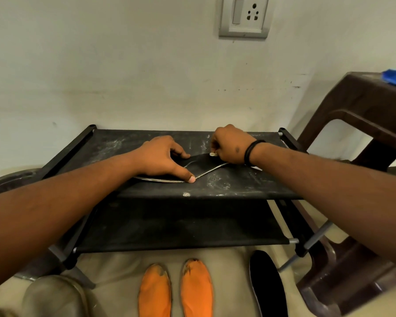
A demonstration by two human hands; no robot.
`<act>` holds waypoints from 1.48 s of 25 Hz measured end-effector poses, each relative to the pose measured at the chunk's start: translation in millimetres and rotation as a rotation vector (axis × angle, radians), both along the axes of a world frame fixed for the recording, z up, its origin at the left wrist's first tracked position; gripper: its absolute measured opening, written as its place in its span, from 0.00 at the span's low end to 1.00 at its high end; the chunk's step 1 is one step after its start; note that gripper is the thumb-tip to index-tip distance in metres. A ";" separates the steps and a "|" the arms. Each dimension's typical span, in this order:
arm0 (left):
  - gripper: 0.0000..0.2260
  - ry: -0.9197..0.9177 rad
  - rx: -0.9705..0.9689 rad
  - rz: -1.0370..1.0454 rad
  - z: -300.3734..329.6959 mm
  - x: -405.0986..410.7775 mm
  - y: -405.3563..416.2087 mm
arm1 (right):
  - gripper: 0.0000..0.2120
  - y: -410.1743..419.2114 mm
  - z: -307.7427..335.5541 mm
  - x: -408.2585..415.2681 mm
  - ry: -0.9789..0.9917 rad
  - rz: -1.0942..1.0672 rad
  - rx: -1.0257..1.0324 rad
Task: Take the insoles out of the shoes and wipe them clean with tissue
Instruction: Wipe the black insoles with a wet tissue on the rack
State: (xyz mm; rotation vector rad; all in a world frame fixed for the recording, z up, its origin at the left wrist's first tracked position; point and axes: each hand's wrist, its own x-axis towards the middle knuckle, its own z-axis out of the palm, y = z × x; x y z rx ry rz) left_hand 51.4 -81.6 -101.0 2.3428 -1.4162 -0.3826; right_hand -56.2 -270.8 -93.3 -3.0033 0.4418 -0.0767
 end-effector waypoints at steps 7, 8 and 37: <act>0.41 -0.018 0.006 -0.017 -7.2 7.0 -0.2 | 0.07 31.3 -1.9 12.9 0.015 0.134 -0.122; 0.43 -0.013 0.012 -0.012 -6.0 5.7 1.1 | 0.07 21.1 0.6 7.6 0.031 0.094 -0.130; 0.43 -0.042 0.010 -0.007 -2.1 0.8 4.1 | 0.06 42.1 -1.8 4.8 0.030 0.119 -0.126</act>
